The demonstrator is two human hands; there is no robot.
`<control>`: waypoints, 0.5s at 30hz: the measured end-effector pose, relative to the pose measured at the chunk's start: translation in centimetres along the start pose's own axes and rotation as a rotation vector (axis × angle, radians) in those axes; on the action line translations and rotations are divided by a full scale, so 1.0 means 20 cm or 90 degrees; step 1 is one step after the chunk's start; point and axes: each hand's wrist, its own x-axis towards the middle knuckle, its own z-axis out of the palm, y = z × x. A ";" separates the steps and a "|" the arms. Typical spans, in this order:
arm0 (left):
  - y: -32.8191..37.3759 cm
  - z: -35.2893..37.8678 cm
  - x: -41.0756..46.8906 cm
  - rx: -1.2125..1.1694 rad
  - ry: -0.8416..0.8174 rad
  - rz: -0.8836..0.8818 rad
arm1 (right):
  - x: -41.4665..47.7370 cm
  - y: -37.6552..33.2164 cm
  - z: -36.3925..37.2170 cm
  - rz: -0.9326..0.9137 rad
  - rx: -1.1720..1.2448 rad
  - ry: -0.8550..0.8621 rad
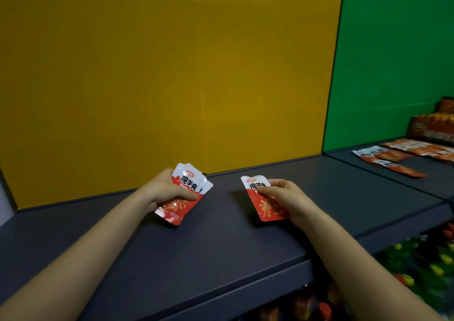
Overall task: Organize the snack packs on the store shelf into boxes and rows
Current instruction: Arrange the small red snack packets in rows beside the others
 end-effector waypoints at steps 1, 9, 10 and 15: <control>0.04 0.04 0.00 -0.036 -0.008 0.013 | -0.01 -0.01 -0.07 -0.003 -0.002 0.012; 0.40 0.70 -0.01 -0.236 -0.071 0.031 | -0.19 -0.06 -0.81 -0.017 -0.052 0.076; 0.44 0.80 -0.01 -0.253 -0.078 0.036 | -0.21 -0.05 -0.93 -0.027 -0.061 0.094; 0.63 1.30 0.00 -0.290 -0.090 0.046 | -0.25 -0.03 -1.46 -0.055 -0.077 0.158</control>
